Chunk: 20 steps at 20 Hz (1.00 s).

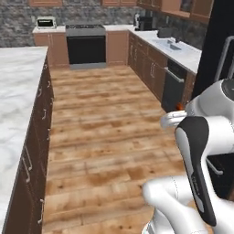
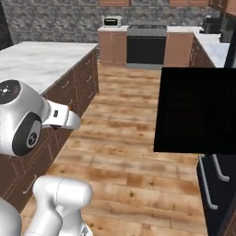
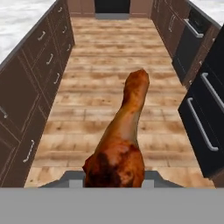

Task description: Pick the chicken drumstick from the microwave and place it on plate located on the counter.

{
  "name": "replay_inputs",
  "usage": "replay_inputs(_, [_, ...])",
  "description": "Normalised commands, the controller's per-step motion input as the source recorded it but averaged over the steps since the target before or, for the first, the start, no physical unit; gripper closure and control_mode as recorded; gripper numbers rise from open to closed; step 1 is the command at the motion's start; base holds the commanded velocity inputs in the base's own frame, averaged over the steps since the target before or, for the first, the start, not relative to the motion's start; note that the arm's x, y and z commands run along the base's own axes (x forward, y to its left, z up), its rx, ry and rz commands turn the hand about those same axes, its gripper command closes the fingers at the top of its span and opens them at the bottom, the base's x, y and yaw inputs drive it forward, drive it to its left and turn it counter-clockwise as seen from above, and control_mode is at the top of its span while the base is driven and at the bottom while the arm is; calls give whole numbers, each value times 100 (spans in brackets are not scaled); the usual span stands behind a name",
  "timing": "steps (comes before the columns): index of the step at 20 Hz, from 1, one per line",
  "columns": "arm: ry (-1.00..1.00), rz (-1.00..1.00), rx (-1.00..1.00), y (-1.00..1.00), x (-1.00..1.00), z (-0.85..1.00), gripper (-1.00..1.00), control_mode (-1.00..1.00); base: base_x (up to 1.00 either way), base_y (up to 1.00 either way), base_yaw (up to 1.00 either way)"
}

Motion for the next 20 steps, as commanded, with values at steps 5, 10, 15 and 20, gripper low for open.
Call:
replay_inputs(5, [0,0,0,0,0,0,100,100,100,0,0])
replay_inputs(10, [0,0,0,0,0,0,100,100,100,0,0])
replay_inputs(15, [0,0,0,0,0,0,100,100,100,0,0])
replay_inputs(20, [0,0,0,0,0,0,100,100,100,0,0])
